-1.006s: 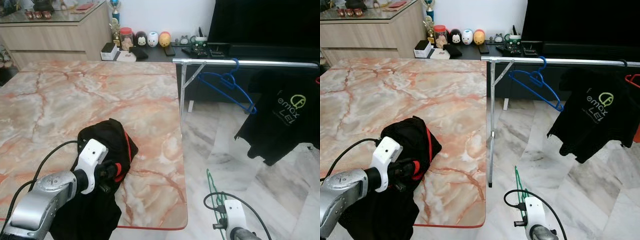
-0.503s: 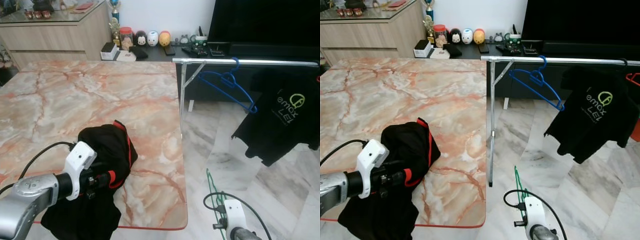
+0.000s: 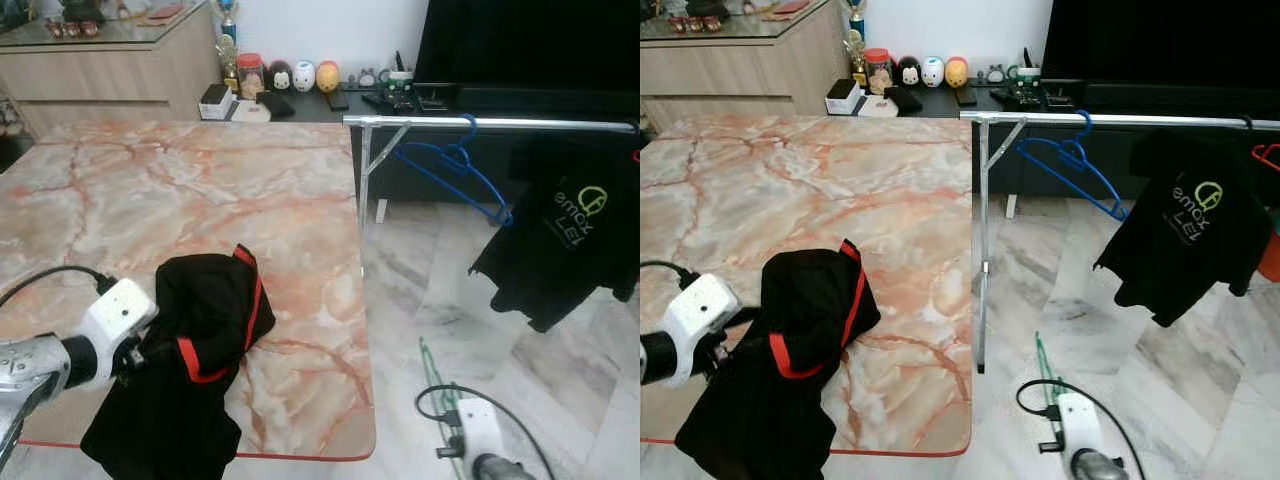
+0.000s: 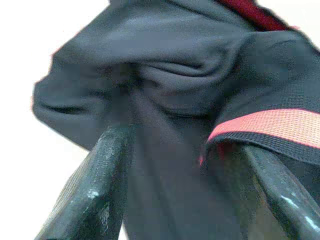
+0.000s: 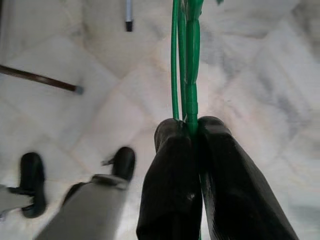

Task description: Hang hanger

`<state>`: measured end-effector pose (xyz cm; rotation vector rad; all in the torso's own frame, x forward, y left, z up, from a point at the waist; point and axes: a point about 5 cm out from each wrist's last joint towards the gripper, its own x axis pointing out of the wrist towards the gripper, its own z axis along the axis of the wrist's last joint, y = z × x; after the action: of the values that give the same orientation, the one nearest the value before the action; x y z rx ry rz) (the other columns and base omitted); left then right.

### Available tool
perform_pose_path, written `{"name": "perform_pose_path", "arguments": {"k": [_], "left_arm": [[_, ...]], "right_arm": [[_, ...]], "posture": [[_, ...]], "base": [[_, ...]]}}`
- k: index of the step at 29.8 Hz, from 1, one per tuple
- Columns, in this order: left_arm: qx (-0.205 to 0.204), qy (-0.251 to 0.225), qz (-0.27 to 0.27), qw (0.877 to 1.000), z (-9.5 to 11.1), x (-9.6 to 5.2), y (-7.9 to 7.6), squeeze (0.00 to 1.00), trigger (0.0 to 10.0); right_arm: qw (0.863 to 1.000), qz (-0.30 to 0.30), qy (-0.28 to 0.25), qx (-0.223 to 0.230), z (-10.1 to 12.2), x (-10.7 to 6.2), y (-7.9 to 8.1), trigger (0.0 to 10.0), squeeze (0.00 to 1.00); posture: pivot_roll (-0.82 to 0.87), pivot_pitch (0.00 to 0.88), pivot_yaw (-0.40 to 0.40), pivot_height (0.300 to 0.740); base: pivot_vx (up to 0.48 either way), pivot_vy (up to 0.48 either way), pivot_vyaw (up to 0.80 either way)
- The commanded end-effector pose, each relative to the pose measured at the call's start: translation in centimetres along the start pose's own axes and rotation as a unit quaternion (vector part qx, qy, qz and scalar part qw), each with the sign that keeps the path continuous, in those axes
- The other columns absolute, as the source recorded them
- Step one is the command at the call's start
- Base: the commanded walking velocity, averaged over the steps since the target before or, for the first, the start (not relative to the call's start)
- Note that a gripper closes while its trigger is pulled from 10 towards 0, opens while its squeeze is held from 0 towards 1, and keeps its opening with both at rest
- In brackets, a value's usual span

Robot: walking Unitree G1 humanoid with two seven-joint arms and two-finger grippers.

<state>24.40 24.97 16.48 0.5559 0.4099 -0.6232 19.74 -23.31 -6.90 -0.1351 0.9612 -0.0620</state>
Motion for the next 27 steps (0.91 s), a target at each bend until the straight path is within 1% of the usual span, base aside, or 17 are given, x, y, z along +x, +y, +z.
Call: {"name": "perform_pose_path", "arguments": {"k": [1,2,5,7,8,10,15,17,19,20,21,22,23,24,25,26,27], "left_arm": [[0.035,0.001,0.016,0.999,0.4,0.1,0.4,0.00,10.0],[0.055,0.003,0.022,0.998,0.5,0.1,0.6,0.00,10.0],[0.060,-0.002,0.081,0.995,0.9,0.2,1.9,0.00,10.0],[0.075,0.019,0.122,0.990,0.5,0.2,2.9,0.00,10.0],[0.099,0.055,0.172,0.979,-0.2,0.0,4.2,0.00,10.0],[0.111,0.073,0.200,0.971,-0.6,-0.1,4.8,0.00,10.0],[0.099,0.058,0.271,0.956,-0.3,0.2,5.7,0.00,10.0],[0.066,0.007,0.285,0.956,0.5,0.9,5.4,0.00,10.0],[-0.010,-0.101,0.289,0.952,2.2,1.7,4.8,0.00,10.0],[-0.042,-0.135,0.284,0.948,2.7,2.0,4.4,0.00,10.0],[-0.116,-0.197,0.272,0.935,3.4,2.7,3.4,0.00,10.0],[-0.160,-0.217,0.272,0.924,3.4,3.3,2.9,0.00,10.0],[-0.185,-0.225,0.274,0.916,3.2,3.7,2.5,0.00,10.0],[-0.202,-0.222,0.271,0.914,2.8,4.4,1.8,0.00,10.0],[-0.202,-0.222,0.271,0.914,2.8,4.4,1.8,0.00,10.0],[-0.216,-0.218,0.270,0.913,2.1,5.5,0.7,0.00,10.0],[-0.236,-0.222,0.272,0.906,1.9,5.9,0.2,0.00,10.0]], "right_arm": [[1.000,0.005,-0.006,0.002,0.2,0.0,0.2,10.0,0.00],[1.000,0.005,-0.007,0.001,0.2,0.0,0.2,10.0,0.00],[1.000,0.005,-0.008,0.001,0.3,0.0,0.2,10.0,0.00],[1.000,0.005,-0.008,0.000,0.3,0.0,0.3,10.0,0.00],[1.000,0.006,-0.008,-0.002,0.3,0.1,0.3,10.0,0.00],[1.000,0.006,-0.008,-0.003,0.4,0.1,0.4,10.0,0.00],[1.000,0.007,-0.010,-0.005,0.4,0.1,0.4,10.0,0.00],[1.000,0.007,-0.011,-0.004,0.5,0.1,0.4,10.0,0.00],[1.000,0.008,-0.022,0.008,0.8,0.1,0.5,10.0,0.00],[1.000,0.008,-0.026,0.013,0.9,0.1,0.5,10.0,0.00],[0.999,0.007,-0.032,0.017,1.1,0.1,0.4,10.0,0.00],[0.999,0.005,-0.041,0.025,1.4,0.1,0.4,10.0,0.00],[0.998,0.004,-0.047,0.030,1.5,0.1,0.3,10.0,0.00],[0.998,0.001,-0.053,0.039,1.7,0.1,0.2,10.0,0.00],[0.998,0.001,-0.053,0.039,1.7,0.1,0.2,10.0,0.00],[0.997,-0.005,-0.065,0.052,2.1,0.1,0.0,10.0,0.00],[0.996,-0.007,-0.068,0.055,2.2,0.1,-0.1,10.0,0.00]], "posture": [[0.07,0.000,-0.007,0.740],[0.07,0.000,-0.007,0.740],[0.07,0.000,-0.007,0.740],[0.07,0.000,-0.008,0.740],[0.07,0.000,-0.008,0.740],[0.07,0.000,-0.008,0.740],[0.07,0.000,-0.008,0.740],[0.07,0.000,-0.008,0.740],[0.07,0.000,-0.009,0.740],[0.07,0.000,-0.008,0.740],[0.07,0.000,-0.007,0.740],[0.07,0.000,-0.007,0.740],[0.07,0.000,-0.007,0.740],[0.05,0.000,-0.004,0.740],[0.05,0.000,-0.004,0.740],[0.04,0.000,-0.003,0.740],[0.04,0.000,-0.003,0.740]], "base": [[0.000,0.000,0.00],[0.000,0.000,0.00],[0.000,0.000,0.00],[0.000,0.000,0.00],[0.000,0.000,0.00],[0.000,0.000,0.00],[0.000,0.000,0.00],[0.000,0.000,0.00],[0.000,0.000,0.00],[0.000,0.000,0.00],[0.000,0.000,0.00],[0.000,0.000,0.00],[0.000,0.000,0.00],[0.000,0.000,0.00],[0.000,0.000,0.00],[0.000,0.000,0.00],[0.000,0.000,0.00]]}}
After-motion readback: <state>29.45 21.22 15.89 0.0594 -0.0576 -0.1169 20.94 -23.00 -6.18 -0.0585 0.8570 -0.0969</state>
